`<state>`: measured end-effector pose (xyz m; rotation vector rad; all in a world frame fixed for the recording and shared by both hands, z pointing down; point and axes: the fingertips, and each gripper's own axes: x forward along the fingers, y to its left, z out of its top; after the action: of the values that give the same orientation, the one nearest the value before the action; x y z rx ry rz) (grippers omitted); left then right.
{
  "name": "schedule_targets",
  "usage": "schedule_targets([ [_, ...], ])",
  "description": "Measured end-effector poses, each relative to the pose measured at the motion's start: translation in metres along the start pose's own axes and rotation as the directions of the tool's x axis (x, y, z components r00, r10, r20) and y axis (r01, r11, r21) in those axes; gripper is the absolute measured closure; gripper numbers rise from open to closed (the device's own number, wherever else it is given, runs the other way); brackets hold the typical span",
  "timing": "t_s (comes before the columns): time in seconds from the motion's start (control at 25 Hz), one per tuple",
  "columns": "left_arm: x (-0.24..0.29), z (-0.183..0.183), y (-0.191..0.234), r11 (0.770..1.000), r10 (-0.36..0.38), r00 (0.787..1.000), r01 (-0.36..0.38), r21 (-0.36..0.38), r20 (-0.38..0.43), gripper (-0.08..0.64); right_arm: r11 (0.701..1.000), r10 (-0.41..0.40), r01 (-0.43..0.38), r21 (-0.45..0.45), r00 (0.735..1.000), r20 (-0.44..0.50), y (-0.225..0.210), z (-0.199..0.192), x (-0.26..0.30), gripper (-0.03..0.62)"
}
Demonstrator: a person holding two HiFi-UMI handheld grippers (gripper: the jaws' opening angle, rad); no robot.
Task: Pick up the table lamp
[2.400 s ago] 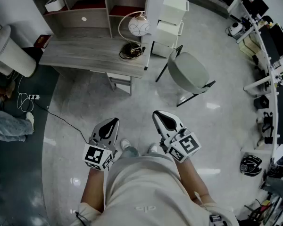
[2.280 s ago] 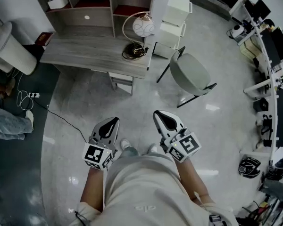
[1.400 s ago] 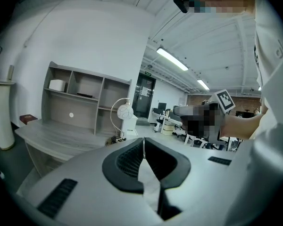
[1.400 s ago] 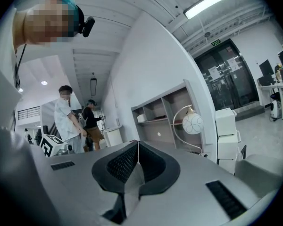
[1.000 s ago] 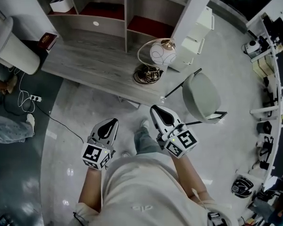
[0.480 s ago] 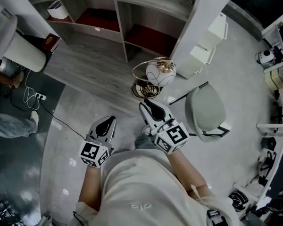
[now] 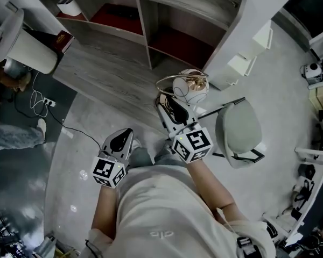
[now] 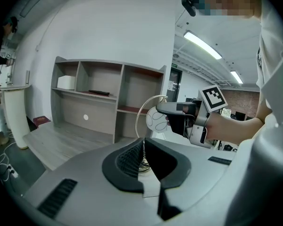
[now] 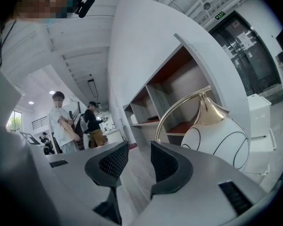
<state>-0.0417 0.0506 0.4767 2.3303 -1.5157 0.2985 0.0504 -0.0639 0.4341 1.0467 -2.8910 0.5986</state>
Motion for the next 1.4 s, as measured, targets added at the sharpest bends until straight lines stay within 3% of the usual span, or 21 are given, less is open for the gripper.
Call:
schedule_targets([
  [0.28,0.013,0.0,0.034,0.999,-0.031,0.999,0.03,-0.025,-0.009,0.543,0.997,-0.077,0.077,0.012,0.997,-0.012,-0.011,0.0,0.038,0.413],
  [0.68,0.06,0.007,0.111,0.985,-0.171,0.984,0.17,-0.032,-0.049,0.543,0.966,-0.251,0.25,0.062,0.968,0.018,-0.04,0.007,0.092,0.415],
  [0.84,0.084,0.001,0.125,0.969,-0.246,0.966,0.245,-0.027,-0.081,0.543,0.947,-0.313,0.308,0.095,0.949,0.044,-0.052,0.012,0.095,0.503],
  [1.08,0.116,-0.018,0.12,0.934,-0.356,0.924,0.357,-0.021,-0.135,0.541,0.937,-0.306,0.287,0.199,0.95,0.069,-0.054,0.012,0.085,0.522],
  [1.4,0.163,-0.052,0.096,0.885,-0.465,0.862,0.46,-0.074,-0.203,0.541,0.923,-0.323,0.292,0.25,0.942,0.094,-0.061,0.025,0.059,0.523],
])
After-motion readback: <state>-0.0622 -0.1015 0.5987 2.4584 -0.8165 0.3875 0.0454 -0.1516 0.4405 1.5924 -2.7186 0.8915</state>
